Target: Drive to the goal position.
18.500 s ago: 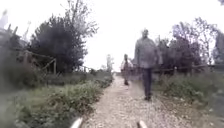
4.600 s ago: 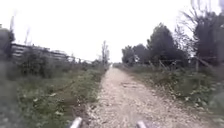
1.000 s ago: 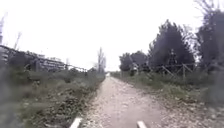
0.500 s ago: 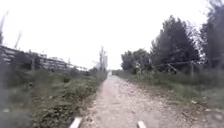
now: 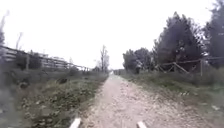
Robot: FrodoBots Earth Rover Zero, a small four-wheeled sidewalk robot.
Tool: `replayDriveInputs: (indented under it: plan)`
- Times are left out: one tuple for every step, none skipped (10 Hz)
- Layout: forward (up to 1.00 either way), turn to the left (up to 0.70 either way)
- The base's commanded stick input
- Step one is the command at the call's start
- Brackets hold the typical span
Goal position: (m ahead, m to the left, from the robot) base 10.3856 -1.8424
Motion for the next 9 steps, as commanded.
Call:
replayDriveInputs:
  plan:
    - [0.7, -0.29]
    - [0.7, -0.07]
    - [0.7, 0.0]
    - [0.7, 0.0]
    - [0.7, 0.0]
    - [0.7, 0.0]
    - [0.7, 0.0]
    - [0.7, 0.0]
    - [0.7, 0.0]
